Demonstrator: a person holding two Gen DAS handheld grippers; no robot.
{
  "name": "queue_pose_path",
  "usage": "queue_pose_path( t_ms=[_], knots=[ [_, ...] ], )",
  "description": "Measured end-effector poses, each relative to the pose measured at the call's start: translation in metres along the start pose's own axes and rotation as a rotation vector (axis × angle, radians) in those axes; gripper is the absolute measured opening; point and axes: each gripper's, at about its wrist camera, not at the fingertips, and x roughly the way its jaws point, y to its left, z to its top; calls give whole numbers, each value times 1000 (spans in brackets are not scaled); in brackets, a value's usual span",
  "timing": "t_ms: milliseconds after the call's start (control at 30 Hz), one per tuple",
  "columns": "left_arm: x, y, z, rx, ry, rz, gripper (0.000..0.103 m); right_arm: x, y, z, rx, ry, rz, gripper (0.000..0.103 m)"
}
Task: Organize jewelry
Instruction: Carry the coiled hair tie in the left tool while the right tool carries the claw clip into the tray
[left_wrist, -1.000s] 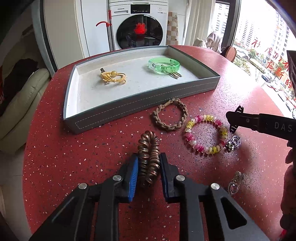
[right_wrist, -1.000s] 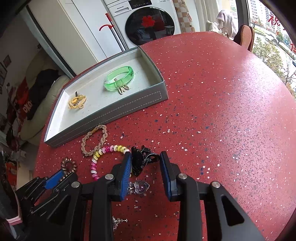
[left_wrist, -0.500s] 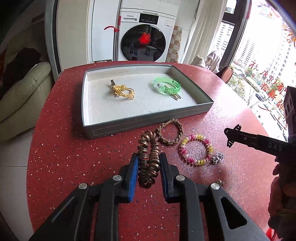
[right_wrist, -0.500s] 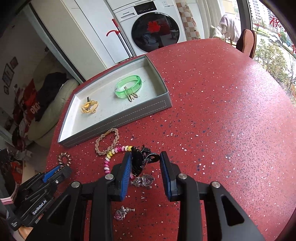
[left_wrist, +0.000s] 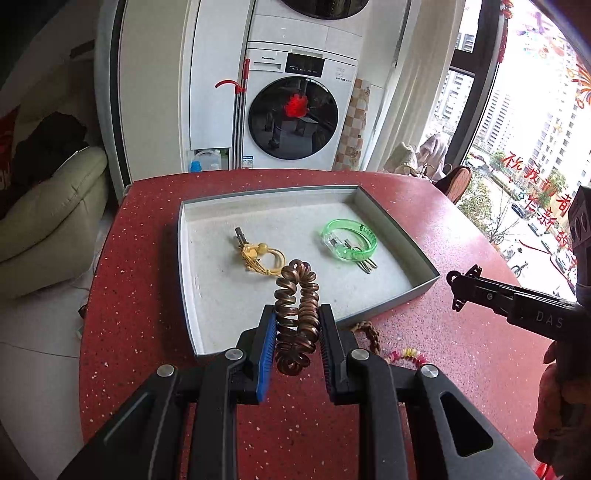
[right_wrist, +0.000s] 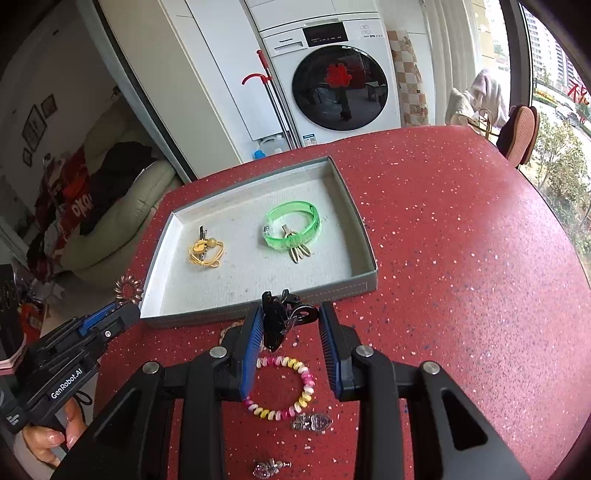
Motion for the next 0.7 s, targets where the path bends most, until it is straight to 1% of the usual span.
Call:
queue_pose_path(
  t_ms=[167, 267, 600, 700],
  knots=[
    [24, 13, 14, -18, 29, 15, 41, 23, 7, 24, -42, 11, -15, 34],
    [39, 18, 18, -16, 52, 23, 41, 42, 9, 34, -59, 35, -26, 34],
    [93, 26, 16, -2, 186, 32, 41, 100, -5, 43, -88, 141, -91, 34],
    [105, 25, 17, 14, 200, 49, 41, 111, -9, 45, -88, 157, -112, 34]
  ],
)
